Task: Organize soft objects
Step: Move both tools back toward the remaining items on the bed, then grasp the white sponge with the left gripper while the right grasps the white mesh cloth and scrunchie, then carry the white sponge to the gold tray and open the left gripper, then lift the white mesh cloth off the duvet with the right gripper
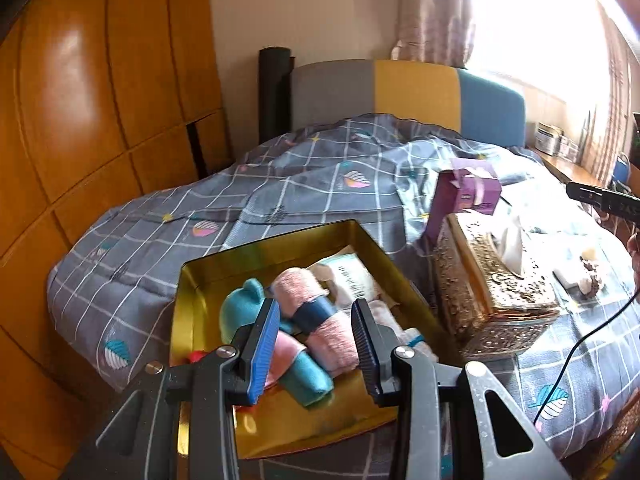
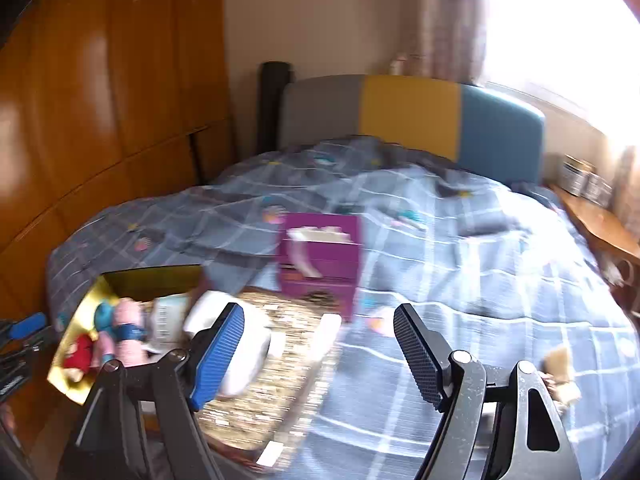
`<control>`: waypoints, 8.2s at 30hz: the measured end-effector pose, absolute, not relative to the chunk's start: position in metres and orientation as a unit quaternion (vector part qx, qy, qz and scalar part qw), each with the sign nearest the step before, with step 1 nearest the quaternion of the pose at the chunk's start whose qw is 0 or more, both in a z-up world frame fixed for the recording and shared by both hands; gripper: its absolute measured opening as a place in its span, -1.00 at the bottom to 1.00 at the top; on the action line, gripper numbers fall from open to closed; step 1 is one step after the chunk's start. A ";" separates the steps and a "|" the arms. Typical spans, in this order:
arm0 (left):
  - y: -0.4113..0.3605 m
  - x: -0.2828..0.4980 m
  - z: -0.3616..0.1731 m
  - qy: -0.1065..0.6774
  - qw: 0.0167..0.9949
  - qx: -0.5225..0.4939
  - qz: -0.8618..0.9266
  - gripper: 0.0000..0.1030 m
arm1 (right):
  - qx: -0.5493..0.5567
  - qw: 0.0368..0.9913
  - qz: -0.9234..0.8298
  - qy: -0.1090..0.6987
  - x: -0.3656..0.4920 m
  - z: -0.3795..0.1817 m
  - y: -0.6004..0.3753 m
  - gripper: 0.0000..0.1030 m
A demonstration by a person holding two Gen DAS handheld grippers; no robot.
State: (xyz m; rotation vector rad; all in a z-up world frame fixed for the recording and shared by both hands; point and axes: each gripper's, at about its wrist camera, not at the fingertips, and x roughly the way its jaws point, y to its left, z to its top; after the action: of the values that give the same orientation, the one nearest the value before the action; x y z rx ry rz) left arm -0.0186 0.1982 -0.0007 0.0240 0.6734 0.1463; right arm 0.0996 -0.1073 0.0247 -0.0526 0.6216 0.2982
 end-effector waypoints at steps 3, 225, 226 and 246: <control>0.185 -0.016 0.004 0.327 0.943 0.025 0.059 -0.28 | -0.010 0.945 0.110 0.308 0.103 0.023 -0.142 0.54; 0.247 0.007 -0.035 0.368 0.920 0.007 0.137 0.52 | 0.109 0.863 -0.082 0.486 0.175 -0.125 -0.320 -0.44; 0.243 0.006 -0.034 0.367 0.921 0.009 0.130 0.52 | 0.109 0.863 -0.082 0.486 0.175 -0.125 -0.320 -0.44; 0.202 -0.006 -0.035 0.363 0.929 0.046 0.063 0.52 | 0.133 0.875 -0.059 0.462 0.188 -0.093 -0.304 -0.45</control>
State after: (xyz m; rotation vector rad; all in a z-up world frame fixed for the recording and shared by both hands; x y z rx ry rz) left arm -0.0063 0.2021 -0.0347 0.0938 0.7433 0.1297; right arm 0.1875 -0.3036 -0.0932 0.2778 0.9653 -0.1228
